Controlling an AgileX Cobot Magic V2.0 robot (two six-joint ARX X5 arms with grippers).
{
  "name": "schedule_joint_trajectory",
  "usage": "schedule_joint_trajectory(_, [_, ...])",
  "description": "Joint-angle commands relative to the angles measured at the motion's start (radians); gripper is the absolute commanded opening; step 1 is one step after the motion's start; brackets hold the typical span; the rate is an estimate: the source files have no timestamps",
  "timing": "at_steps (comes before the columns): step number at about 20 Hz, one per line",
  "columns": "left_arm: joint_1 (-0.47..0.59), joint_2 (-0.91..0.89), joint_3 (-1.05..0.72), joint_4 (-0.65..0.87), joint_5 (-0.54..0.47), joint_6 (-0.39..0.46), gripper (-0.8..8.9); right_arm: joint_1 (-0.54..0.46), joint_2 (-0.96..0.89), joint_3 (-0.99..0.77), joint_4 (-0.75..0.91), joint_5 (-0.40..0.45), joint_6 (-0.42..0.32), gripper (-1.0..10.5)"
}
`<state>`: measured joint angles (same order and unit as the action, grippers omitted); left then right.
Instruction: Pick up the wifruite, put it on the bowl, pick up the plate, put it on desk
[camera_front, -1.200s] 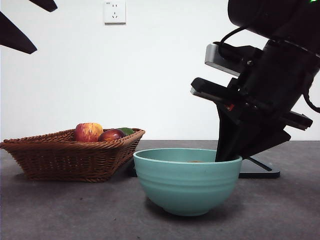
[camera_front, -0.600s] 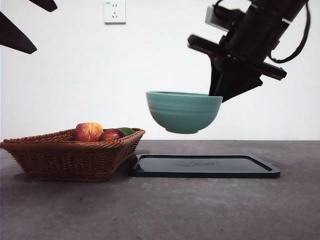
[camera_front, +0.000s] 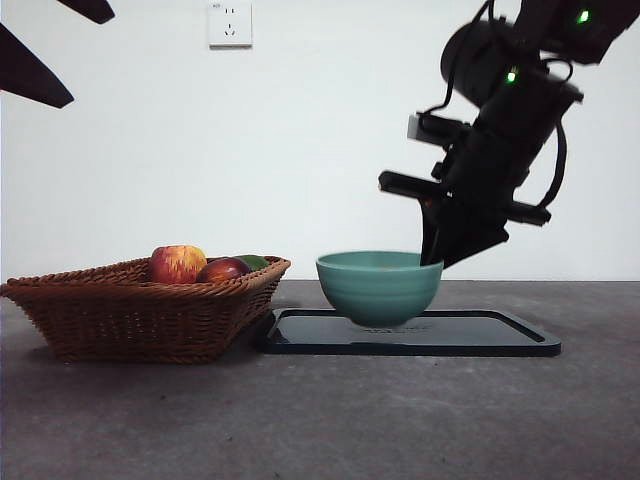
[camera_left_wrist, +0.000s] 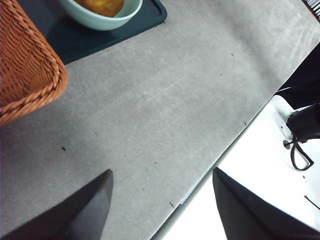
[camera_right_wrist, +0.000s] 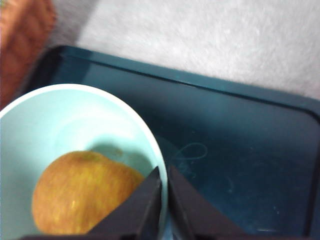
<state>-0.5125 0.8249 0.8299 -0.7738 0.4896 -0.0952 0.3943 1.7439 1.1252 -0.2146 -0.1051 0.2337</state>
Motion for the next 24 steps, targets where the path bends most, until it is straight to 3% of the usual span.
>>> schedule_joint_trajectory(1, [-0.005,0.005,0.008,0.009,0.005,0.008,3.17,-0.001,0.04,0.021,0.031,-0.003,-0.006,0.1])
schedule_joint_trajectory(8, [-0.005,0.005,0.008,0.008,0.005,0.008,3.17,-0.004,0.06,0.021,0.034,-0.003,-0.008,0.2])
schedule_joint_trajectory(11, [-0.005,0.005,0.008,0.008,0.005,0.009,3.17,-0.004,0.06,0.021,0.034,-0.003,0.0,1.8])
schedule_joint_trajectory(15, [-0.005,0.005,0.008,0.008,0.005,0.009,3.17,-0.004,0.03,0.024,0.006,0.002,0.002,1.8])
schedule_joint_trajectory(21, [-0.005,0.005,0.008,0.008,0.005,0.009,3.17,-0.004,-0.174,0.027,-0.106,-0.005,0.0,1.8])
schedule_joint_trajectory(24, [-0.005,0.005,0.008,0.009,0.005,0.009,3.17,0.005,-0.319,0.027,-0.24,-0.076,-0.014,1.8])
